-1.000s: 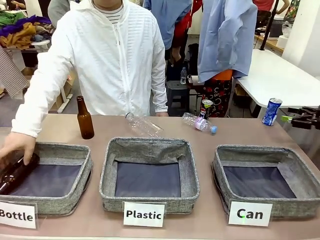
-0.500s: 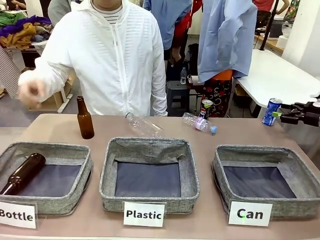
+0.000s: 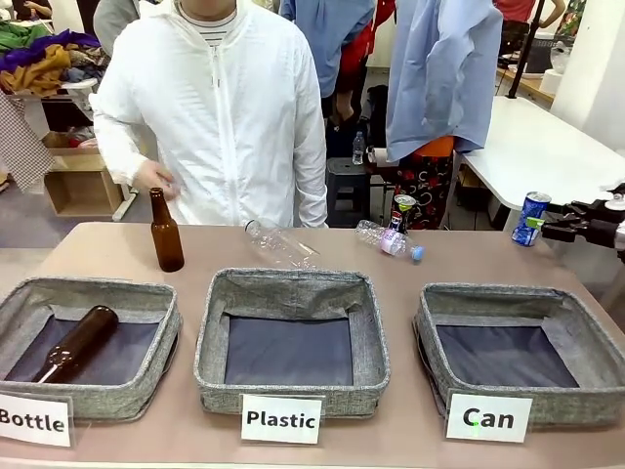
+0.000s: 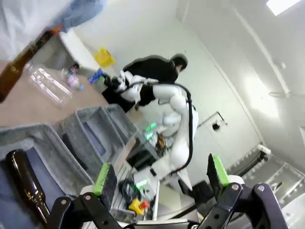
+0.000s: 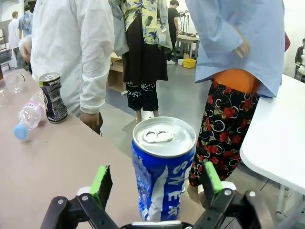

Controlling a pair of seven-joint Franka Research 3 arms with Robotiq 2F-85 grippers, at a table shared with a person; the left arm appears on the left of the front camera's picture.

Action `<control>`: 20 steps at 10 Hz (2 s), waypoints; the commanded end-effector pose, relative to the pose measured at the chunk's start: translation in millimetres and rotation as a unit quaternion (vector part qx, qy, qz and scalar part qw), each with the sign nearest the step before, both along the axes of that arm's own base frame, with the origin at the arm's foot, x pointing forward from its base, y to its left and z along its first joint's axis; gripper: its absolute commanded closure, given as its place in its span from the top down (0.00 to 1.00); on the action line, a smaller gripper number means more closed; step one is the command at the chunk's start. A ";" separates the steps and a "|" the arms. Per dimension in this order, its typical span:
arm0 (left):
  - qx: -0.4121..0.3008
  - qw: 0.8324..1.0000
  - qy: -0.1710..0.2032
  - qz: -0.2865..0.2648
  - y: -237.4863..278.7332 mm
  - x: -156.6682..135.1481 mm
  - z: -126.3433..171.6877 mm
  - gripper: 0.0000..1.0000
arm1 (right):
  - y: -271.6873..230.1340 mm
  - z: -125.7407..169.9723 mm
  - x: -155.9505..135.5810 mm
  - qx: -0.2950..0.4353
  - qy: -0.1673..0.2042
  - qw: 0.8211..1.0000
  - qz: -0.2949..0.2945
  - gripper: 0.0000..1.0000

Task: Sort the can waste into the basket.
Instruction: Pick up the can waste from the table and place it in the right Fabric basket.

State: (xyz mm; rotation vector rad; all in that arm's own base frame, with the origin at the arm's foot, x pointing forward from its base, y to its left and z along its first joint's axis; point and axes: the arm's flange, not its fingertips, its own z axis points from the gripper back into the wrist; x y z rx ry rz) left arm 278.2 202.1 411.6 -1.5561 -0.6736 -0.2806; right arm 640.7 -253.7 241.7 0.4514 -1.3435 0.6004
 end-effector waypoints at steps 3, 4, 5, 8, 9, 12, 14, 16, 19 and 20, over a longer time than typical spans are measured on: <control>0.119 0.990 0.029 -0.070 -98.8 21.4 -37.1 1.00 | 6.7 1.1 15.0 0.028 0.006 1.000 -0.012 1.00; 0.149 0.985 0.041 -0.071 -110.5 28.6 -50.0 1.00 | 7.7 2.0 15.5 0.033 0.007 0.999 -0.010 1.00; 0.093 0.993 0.036 -0.069 -84.6 23.7 -34.7 1.00 | 8.0 1.9 15.5 0.035 0.012 0.999 -0.008 1.00; 0.093 0.993 0.036 -0.069 -84.6 23.7 -34.7 1.00 | 8.5 4.5 15.8 0.032 0.021 0.999 0.005 0.00; 0.093 0.993 0.036 -0.069 -84.6 23.7 -34.7 1.00 | 9.2 5.9 16.2 0.034 0.021 0.999 0.006 0.00; 0.093 0.993 0.036 -0.069 -84.6 23.7 -34.7 1.00 | 16.6 20.7 6.1 0.048 0.018 0.998 0.031 0.04; 0.093 0.993 0.036 -0.069 -84.6 23.7 -34.7 1.00 | 29.2 73.7 -24.5 0.040 0.007 0.995 0.088 0.00; 0.093 0.993 0.036 -0.069 -84.6 23.7 -34.7 1.00 | 54.9 148.6 -89.2 -0.007 0.023 0.980 0.199 0.00; 0.093 0.993 0.036 -0.069 -84.6 23.7 -34.7 1.00 | 99.0 213.3 -207.1 -0.169 0.089 0.916 0.353 0.44; 0.093 0.993 0.036 -0.069 -84.6 23.7 -34.7 1.00 | 115.2 208.8 -243.5 -0.231 0.098 0.891 0.377 0.44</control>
